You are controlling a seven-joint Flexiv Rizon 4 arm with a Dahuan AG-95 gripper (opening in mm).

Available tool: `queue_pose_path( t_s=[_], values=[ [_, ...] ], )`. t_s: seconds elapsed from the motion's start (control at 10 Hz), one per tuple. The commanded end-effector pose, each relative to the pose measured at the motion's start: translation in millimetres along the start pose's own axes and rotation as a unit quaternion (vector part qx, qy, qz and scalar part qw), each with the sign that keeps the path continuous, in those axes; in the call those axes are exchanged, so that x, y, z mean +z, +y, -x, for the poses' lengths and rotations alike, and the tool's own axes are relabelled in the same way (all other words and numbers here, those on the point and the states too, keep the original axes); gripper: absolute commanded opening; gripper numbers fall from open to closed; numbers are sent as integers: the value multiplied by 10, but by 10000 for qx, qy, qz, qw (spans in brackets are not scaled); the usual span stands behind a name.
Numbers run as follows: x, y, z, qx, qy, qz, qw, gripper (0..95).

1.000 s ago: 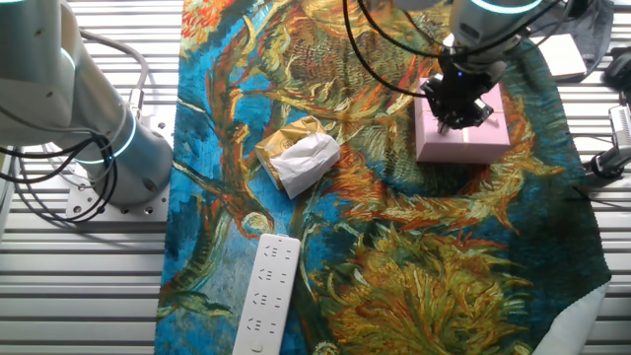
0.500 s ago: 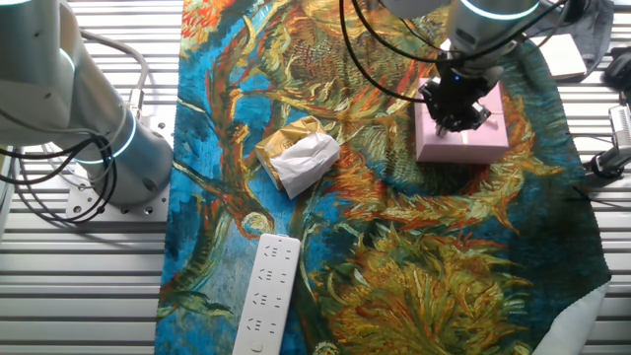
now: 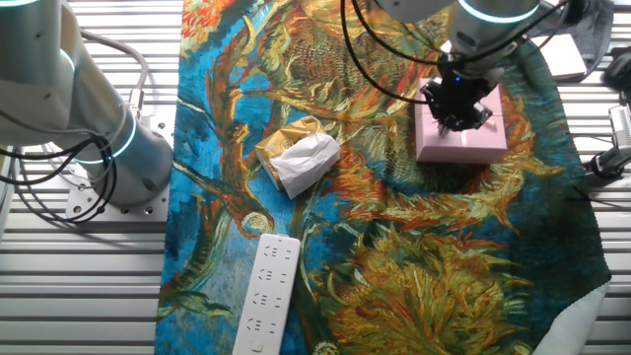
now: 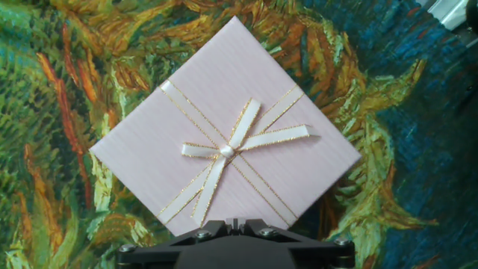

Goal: Slide the outer casing onto the gift box

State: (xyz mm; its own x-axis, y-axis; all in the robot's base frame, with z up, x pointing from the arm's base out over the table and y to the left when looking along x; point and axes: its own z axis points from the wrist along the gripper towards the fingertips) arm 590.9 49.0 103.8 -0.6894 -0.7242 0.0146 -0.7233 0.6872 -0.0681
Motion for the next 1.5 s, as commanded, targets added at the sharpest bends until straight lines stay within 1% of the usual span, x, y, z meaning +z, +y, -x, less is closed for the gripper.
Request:
queue_pose_path(
  t_s=[0.1,0.3,0.5,0.7,0.9,1.0,1.3,1.4,1.5],
  values=[
    [-276,183,170,327,132,-18,9994,0],
    [-329,268,267,425,155,-22,9990,0],
    [-340,293,293,469,141,-8,9988,0],
    [-386,341,318,548,143,20,9984,0],
    [-418,416,320,695,156,77,9974,0],
    [-434,473,296,756,119,148,9970,0],
    [-450,575,264,912,127,202,9955,0],
    [-481,647,255,1008,116,230,9946,0],
    [-518,761,236,1139,101,259,9931,0]
  ],
)
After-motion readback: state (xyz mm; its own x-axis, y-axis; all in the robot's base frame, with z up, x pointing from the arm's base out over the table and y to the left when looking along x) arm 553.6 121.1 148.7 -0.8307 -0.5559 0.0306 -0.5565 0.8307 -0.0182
